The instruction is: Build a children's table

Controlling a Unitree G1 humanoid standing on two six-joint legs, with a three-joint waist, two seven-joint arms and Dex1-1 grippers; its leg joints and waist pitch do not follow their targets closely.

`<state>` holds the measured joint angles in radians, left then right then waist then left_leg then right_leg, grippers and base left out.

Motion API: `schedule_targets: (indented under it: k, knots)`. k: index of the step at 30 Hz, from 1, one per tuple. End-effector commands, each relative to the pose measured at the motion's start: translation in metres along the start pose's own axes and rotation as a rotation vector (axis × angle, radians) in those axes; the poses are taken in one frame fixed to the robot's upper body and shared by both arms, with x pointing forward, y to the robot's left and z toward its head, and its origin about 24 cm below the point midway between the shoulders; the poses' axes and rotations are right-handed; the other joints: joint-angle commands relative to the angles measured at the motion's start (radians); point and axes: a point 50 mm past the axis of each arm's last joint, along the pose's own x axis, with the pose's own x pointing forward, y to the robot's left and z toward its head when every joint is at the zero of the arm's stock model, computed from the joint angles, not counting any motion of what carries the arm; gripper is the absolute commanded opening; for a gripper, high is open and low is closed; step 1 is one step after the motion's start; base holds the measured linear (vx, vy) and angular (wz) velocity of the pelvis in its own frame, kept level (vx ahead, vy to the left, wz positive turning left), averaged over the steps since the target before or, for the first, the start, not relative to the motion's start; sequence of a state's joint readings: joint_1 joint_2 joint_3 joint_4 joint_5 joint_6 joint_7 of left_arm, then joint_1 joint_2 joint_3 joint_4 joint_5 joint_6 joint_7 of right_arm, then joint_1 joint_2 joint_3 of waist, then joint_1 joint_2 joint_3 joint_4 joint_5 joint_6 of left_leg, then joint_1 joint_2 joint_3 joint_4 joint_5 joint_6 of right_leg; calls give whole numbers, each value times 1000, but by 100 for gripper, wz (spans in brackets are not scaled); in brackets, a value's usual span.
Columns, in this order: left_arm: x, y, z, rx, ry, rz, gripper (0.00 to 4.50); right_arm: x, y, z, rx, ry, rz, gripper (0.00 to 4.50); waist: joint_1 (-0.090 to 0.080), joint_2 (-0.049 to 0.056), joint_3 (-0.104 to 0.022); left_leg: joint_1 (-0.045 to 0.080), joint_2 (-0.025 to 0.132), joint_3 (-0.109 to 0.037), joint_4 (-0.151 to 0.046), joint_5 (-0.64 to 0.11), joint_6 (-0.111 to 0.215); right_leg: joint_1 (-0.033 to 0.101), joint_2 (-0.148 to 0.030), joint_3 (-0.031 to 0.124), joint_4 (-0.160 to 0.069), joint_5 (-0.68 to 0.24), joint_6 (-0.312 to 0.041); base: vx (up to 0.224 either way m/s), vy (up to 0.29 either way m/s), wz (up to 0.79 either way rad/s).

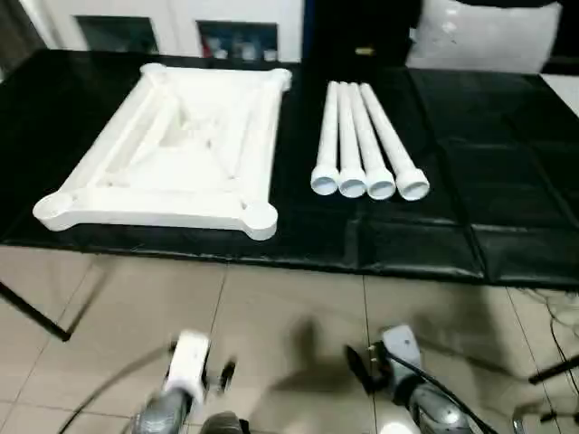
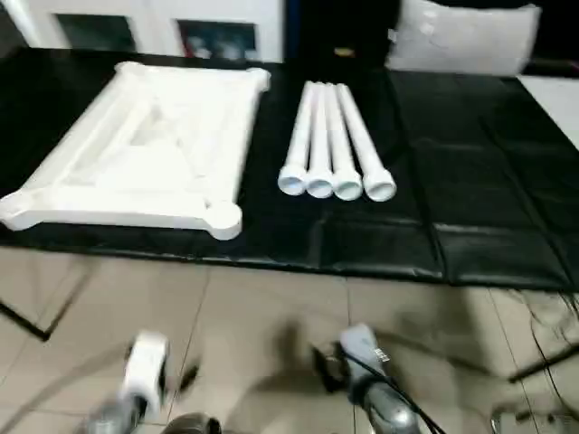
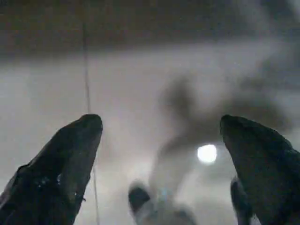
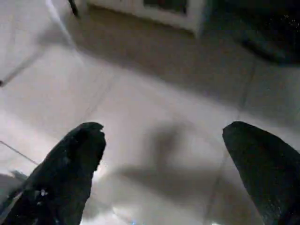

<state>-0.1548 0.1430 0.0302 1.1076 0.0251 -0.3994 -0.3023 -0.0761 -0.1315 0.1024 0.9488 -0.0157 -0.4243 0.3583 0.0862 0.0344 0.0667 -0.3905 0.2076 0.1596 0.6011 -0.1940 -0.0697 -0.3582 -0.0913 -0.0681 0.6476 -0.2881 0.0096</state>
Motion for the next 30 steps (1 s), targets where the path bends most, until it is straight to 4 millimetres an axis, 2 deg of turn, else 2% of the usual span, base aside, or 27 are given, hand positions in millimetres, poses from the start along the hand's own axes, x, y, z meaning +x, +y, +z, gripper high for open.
schedule_targets:
  k: [1,3,4,5,6,8,10,14,15,17,18,19,20,21,22,24,25,26,27,28,30]
  knots:
    - [-5,-1,6,11,-62,-27,448,-6,-3,5,-16,-38,33,450,-12,4,-52,13,44,-13,-79,-163,143,36,-57,34,-74,191,-256,-7,59,-5]
    - [-16,-2,32,26,-205,-53,448,-14,-4,19,-46,-110,69,450,-16,-2,-53,7,51,-11,-81,-167,148,41,-60,36,-76,199,-248,-4,29,-3]
    - [-20,-3,39,28,-239,-61,448,-17,-4,24,-61,-135,76,450,-17,-1,-53,9,53,-10,-82,-173,150,39,-58,36,-78,200,-250,0,0,0]
    - [-26,-5,49,33,-285,-73,448,-21,-4,33,-88,-179,91,450,-23,1,-50,13,48,-4,-83,-197,151,32,-53,38,-85,170,-253,0,0,0]
    - [-29,-6,53,34,-301,-81,448,-23,-3,36,-95,-195,103,450,-21,-2,-46,11,47,-2,-86,-218,139,35,-56,41,-91,127,-245,0,0,0]
    - [-38,-10,61,43,-338,-116,448,-29,1,46,-75,-229,172,450,-22,-1,-41,14,43,1,-90,-246,122,31,-53,45,-99,53,-228,0,0,0]
    - [-43,-12,64,53,-348,-144,448,-32,4,52,-54,-249,219,450,-23,-2,-40,15,41,1,-92,-257,102,30,-53,48,-104,4,-213,0,0,0]
    - [-67,-16,75,85,-380,-215,448,-48,14,72,-62,-310,344,450,-20,-4,-47,13,38,-1,-85,-184,108,34,-45,47,-94,113,-182,0,0,0]
    - [-78,-19,81,88,-394,-238,448,-55,16,79,-77,-322,381,450,-19,-6,-44,11,38,-2,-86,-180,113,34,-44,45,-96,121,-178,0,0,0]
    - [-87,-21,87,86,-406,-257,448,-61,16,85,-86,-339,384,450,-19,-4,-44,13,37,-1,-87,-189,111,31,-42,45,-97,109,-175,0,0,0]
    - [-93,-23,91,85,-413,-266,448,-64,15,89,-92,-349,380,450,-19,-1,-40,16,39,0,-94,-225,92,28,-42,45,-101,51,-180,0,0,0]
    - [-102,-23,100,74,-443,-258,448,-68,12,98,-84,-372,355,450,-19,-1,-40,16,39,0,-94,-225,92,28,-42,45,-101,51,-180,0,0,0]
    - [-110,-24,108,58,-464,-252,448,-72,9,106,-72,-389,337,450,-18,-5,-38,17,40,-1,-100,-261,69,30,-40,48,-104,-4,-174,0,0,0]
    - [-114,-24,113,47,-475,-246,448,-75,7,111,-63,-397,326,450,-18,-2,-40,18,39,-2,-100,-271,61,28,-41,49,-107,-24,-166,0,0,0]
    - [-119,-24,120,54,-493,-230,448,-78,3,120,-13,-417,301,450,-18,2,-43,19,36,-2,-99,-267,55,30,-38,49,-105,-23,-164,0,0,0]
    - [-126,-23,132,70,-522,-196,448,-81,-4,136,29,-457,242,450,-17,-2,-43,20,31,-1,-97,-242,41,27,-35,50,-107,-17,-141,0,0,0]
    - [-127,-22,136,69,-531,-178,448,-82,-6,140,34,-466,218,450,-17,-2,-43,20,31,-1,-97,-242,41,27,-35,50,-107,-17,-141,0,0,0]
    - [-128,-21,148,60,-553,-130,448,-84,-11,151,32,-484,149,450,-17,-1,-46,20,29,-1,-97,-232,21,27,-34,49,-105,-23,-124,0,0,0]
    - [-127,-19,158,41,-577,-93,448,-85,-14,156,22,-495,104,450,-15,6,-49,21,25,-1,-94,-221,9,26,-34,49,-105,-26,-116,0,0,0]
    - [-125,-18,164,16,-591,-64,448,-85,-15,158,15,-489,76,450,-16,4,-49,23,24,1,-93,-218,-1,24,-32,50,-106,-26,-111,0,0,0]
    - [-111,-9,177,-64,-578,-8,448,-81,-22,157,-13,-392,-38,450,-8,41,-54,27,17,-3,-90,-218,-29,22,-31,48,-103,-23,-105,0,0,0]
